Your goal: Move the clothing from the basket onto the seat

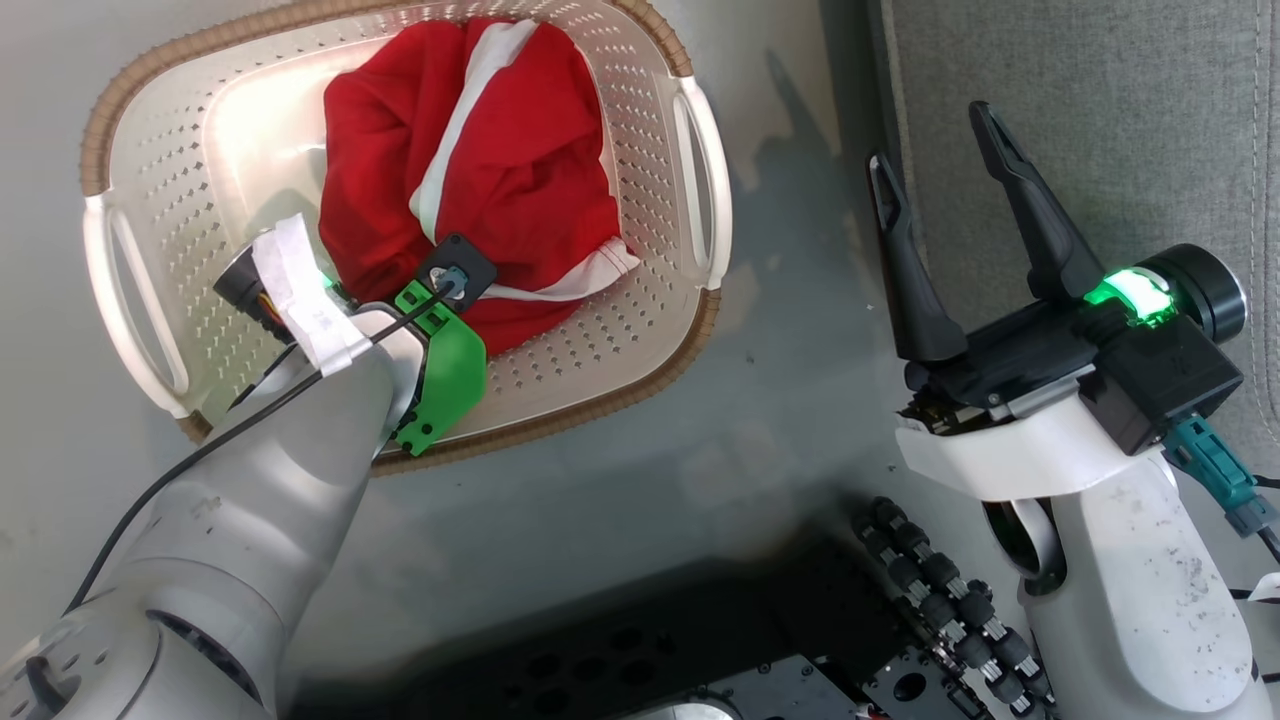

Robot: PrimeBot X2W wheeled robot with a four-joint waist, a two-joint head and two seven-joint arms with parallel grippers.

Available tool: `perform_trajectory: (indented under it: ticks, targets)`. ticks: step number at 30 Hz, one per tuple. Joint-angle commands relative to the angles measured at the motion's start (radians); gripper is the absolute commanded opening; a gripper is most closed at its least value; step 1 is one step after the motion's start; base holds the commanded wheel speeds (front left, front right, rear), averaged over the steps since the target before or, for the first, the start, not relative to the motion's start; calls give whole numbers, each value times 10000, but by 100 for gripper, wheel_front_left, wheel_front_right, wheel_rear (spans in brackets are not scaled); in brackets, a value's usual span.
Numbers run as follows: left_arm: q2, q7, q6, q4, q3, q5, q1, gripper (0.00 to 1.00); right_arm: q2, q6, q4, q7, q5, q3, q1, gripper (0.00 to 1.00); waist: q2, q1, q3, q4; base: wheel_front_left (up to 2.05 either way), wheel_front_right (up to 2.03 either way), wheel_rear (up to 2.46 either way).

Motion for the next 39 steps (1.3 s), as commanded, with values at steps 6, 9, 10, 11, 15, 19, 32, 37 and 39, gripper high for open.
perform_trajectory:
  ticks: [6, 9, 10, 11, 15, 19, 32, 37, 39]
  targets:
    - [-50, -488, -24, 32, -206, -296, 127, 0, -5, -14, 100, -1, 110, 78, -179, 100, 26, -1, -621, 87, 0, 0, 0]
    - [-131, -914, -24, 37, -222, -445, 376, 0, -8, -14, 169, -1, 157, 82, -145, 100, 26, -1, -1150, 133, 0, 0, 0]
    - [-154, -1026, -24, 39, -210, -493, 464, 0, -8, -14, 187, -1, 176, 70, -106, 100, 26, -1, -1322, 158, 0, 0, 0]
    - [-196, -1121, -24, 40, -205, -588, 597, 0, -8, -14, 220, -1, 175, 45, -28, 100, 26, -1, -1544, 198, 0, 0, 0]
    - [-343, -1578, -24, -26, -149, -916, 1086, 0, -11, -14, 431, -1, 84, -4, 338, 100, 26, -1, -2595, 418, 0, 0, 0]
    - [-514, -1933, -25, -145, -107, -1310, 1819, 0, -14, -14, 625, -1, -13, -82, 889, 100, 26, -1, -3842, 650, 0, 0, 0]
    - [-654, -2478, 366, -1842, 540, -2242, 4253, 0, -17, -14, 1336, -1, -84, -82, 3109, 100, 26, -1, -8304, 1027, 0, 0, 0]
    - [-384, -2476, 837, -3265, 1336, -2031, 5210, 0, -17, -14, 1552, -1, -99, 52, 3959, 100, 26, -1, -9623, 1055, 0, 0, 0]
    - [-260, -2475, 979, -3856, 1726, -1926, 5553, 0, -18, -14, 1612, -1, -86, 99, 4250, 100, 26, -1, -10052, 1043, 0, 0, 0]
